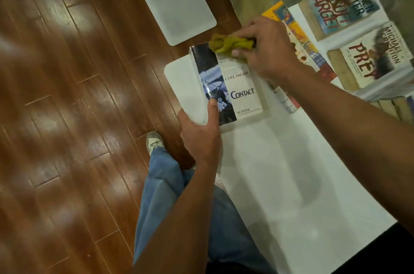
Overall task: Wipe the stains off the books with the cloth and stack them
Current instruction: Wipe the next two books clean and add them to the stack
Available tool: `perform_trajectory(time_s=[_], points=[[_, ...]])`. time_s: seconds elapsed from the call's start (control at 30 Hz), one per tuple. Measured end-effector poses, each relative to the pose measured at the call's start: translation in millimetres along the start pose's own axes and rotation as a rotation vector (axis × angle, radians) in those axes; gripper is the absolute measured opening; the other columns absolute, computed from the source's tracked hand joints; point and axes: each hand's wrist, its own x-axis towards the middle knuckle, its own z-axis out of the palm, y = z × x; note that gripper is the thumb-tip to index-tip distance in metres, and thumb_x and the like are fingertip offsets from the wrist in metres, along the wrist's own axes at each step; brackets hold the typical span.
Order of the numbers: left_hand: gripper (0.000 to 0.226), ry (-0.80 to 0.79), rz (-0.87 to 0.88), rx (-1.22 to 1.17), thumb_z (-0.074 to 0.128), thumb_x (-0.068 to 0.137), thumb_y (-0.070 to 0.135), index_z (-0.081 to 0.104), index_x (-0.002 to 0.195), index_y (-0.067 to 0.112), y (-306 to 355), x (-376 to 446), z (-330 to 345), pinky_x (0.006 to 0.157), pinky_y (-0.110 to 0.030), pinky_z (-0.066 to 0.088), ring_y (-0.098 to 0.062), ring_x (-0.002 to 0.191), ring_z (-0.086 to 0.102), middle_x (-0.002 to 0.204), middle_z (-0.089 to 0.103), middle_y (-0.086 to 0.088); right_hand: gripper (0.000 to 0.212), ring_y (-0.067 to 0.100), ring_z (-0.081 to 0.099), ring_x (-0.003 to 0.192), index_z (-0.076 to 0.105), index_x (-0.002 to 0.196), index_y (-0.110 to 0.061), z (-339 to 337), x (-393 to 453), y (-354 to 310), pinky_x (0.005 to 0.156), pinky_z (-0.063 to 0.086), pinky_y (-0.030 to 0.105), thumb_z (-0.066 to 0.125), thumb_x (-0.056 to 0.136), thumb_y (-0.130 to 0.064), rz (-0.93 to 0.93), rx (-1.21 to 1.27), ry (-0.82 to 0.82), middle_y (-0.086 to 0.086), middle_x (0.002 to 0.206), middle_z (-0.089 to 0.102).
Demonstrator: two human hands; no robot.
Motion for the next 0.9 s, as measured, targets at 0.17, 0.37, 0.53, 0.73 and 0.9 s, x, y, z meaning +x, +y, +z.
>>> perform_trajectory(time_s=[0.17,0.37,0.53,0.73,0.9], points=[[0.041,0.018,-0.002,0.015,0.072,0.085,0.056,0.053,0.113,0.033,-2,1,1,0.074,-0.011,0.049,0.017,0.083,0.062,0.092,0.065,0.027,0.033,0.01,0.053,0.092,0.077,0.11,-0.019,-1,-31,10,0.071,0.036,0.005,0.084,0.077,-0.017,-0.036,-0.008,-0.081,0.001,0.105,0.067],[0.054,0.022,-0.003,0.056,0.071,0.087,0.054,0.057,0.126,0.019,-1,2,1,0.071,0.0,0.041,0.02,0.082,0.057,0.093,0.06,0.027,0.035,0.014,0.058,0.083,0.078,0.104,-0.013,-2,-94,19,0.073,0.046,0.015,0.086,0.071,-0.006,-0.092,0.084,-0.09,0.006,0.095,0.068],[0.061,0.02,-0.013,0.065,0.07,0.087,0.055,0.054,0.134,0.019,1,0,0,0.092,-0.023,0.051,-0.003,0.099,0.062,0.111,0.064,0.016,0.035,0.013,0.055,0.085,0.079,0.103,-0.014,0,-130,27,0.077,0.042,0.013,0.086,0.07,-0.007,-0.062,0.1,-0.126,0.002,0.093,0.066],[0.077,-0.018,-0.039,0.165,0.064,0.084,0.068,0.041,0.139,0.02,7,-2,-5,0.094,-0.035,0.053,-0.012,0.108,0.061,0.123,0.06,0.01,0.032,0.01,0.059,0.083,0.079,0.102,-0.012,-2,-174,33,0.074,0.038,0.001,0.083,0.073,0.0,0.184,0.17,-0.2,-0.005,0.094,0.063],[0.078,0.136,0.219,0.454,0.05,0.087,0.07,0.04,0.141,0.016,18,-9,-13,0.098,-0.044,0.042,-0.023,0.121,0.049,0.131,0.045,-0.005,0.024,-0.003,0.056,0.087,0.075,0.102,-0.02,2,-204,37,0.073,0.036,0.0,0.075,0.084,-0.004,0.395,0.336,-0.169,-0.01,0.095,0.06]])
